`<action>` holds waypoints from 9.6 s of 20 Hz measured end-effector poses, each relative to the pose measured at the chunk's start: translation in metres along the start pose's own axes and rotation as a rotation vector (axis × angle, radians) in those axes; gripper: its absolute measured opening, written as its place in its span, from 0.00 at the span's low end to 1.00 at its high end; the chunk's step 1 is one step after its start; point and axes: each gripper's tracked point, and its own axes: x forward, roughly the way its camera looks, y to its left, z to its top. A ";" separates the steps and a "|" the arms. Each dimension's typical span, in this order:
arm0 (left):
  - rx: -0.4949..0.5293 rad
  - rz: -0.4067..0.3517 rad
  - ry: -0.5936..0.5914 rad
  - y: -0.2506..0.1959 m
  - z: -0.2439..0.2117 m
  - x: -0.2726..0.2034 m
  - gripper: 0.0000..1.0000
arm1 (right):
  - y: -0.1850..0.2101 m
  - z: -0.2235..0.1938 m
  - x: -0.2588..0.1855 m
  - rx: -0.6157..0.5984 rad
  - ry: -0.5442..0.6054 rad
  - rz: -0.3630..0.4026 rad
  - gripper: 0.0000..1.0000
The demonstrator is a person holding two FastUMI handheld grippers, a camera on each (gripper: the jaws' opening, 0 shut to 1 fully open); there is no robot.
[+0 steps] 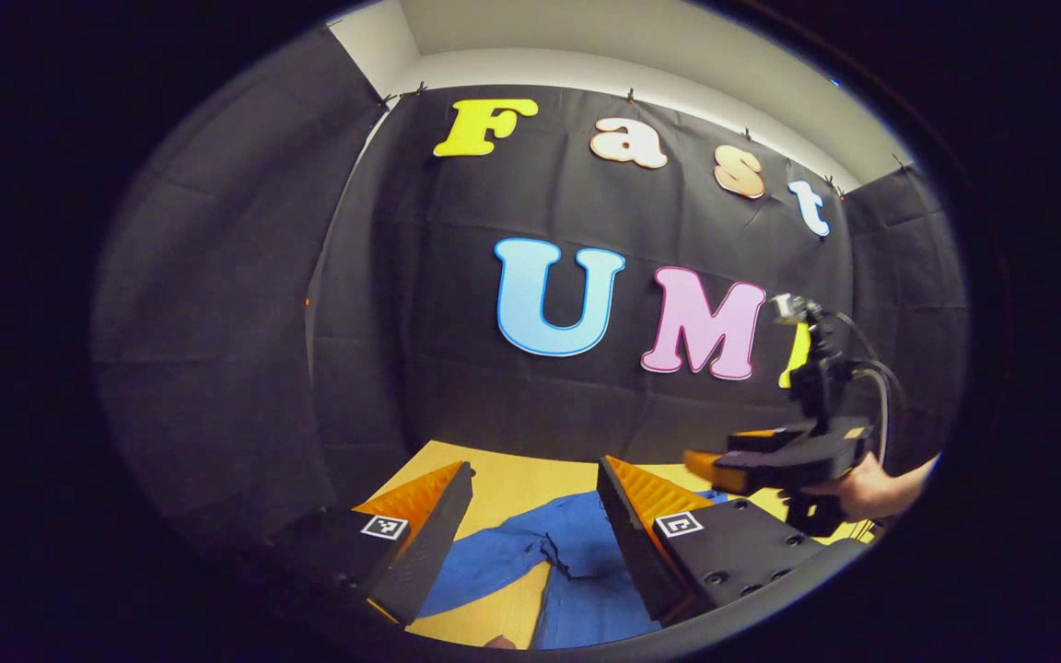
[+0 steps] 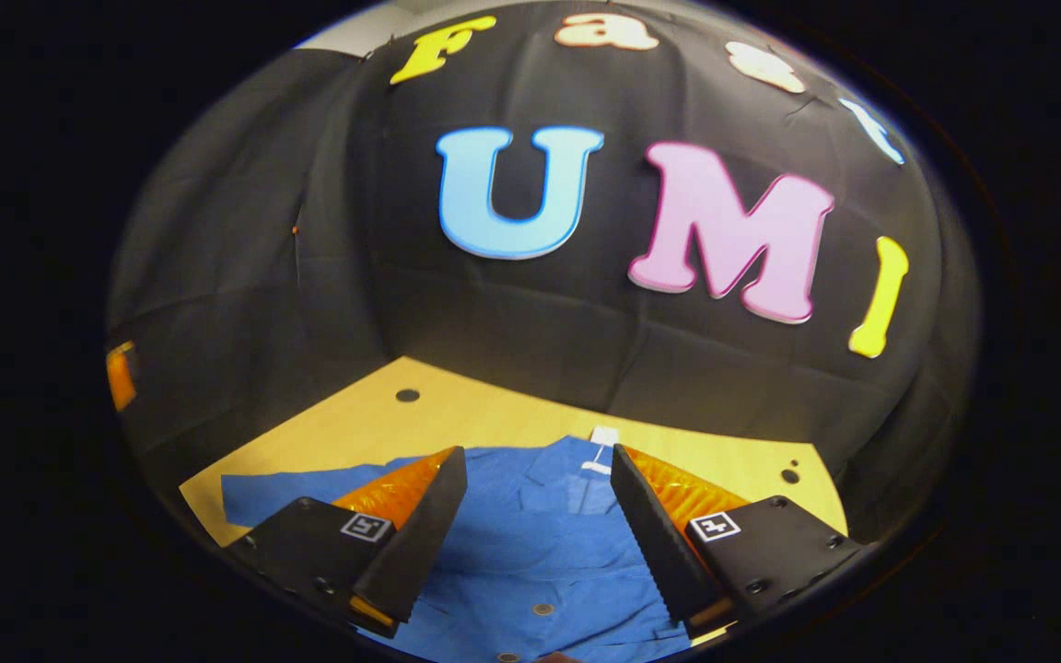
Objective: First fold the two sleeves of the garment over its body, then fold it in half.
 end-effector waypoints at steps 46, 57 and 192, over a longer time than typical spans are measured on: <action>-0.062 0.486 0.676 0.178 -0.276 0.043 0.82 | -0.151 0.048 -0.191 0.207 -0.190 -0.348 0.92; -0.047 0.329 0.708 0.156 -0.278 0.058 0.14 | -0.146 0.039 -0.191 0.257 -0.168 -0.341 0.99; -0.065 -0.346 1.128 -0.085 -0.239 -0.057 0.00 | -0.082 -0.304 -0.226 0.641 0.842 -0.148 0.05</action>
